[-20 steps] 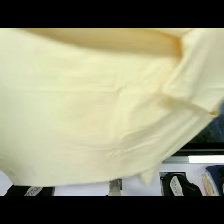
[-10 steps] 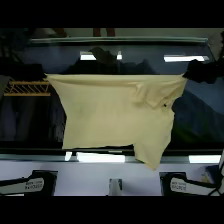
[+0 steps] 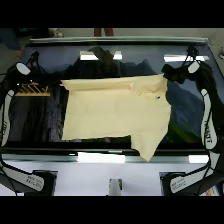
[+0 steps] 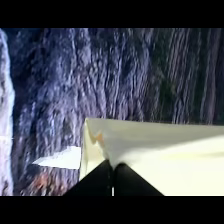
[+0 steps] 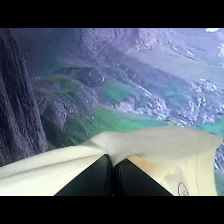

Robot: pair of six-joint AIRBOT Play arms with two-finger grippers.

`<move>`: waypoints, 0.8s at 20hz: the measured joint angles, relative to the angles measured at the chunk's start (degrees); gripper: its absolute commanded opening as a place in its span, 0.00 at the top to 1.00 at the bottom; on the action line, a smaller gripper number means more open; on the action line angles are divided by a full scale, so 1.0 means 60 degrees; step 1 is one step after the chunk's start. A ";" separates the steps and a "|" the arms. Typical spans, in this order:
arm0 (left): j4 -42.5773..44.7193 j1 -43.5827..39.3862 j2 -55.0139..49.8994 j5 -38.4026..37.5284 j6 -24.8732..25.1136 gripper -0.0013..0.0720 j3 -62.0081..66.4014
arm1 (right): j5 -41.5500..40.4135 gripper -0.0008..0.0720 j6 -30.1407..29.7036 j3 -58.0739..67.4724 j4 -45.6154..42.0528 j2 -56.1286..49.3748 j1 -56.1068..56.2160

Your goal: Fold the shirts.

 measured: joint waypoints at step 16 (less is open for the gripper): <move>0.0098 0.0029 -0.0998 -0.4601 0.0302 0.07 0.0280 | 0.5249 0.32 0.0546 -0.0495 -0.1949 -0.0073 0.0044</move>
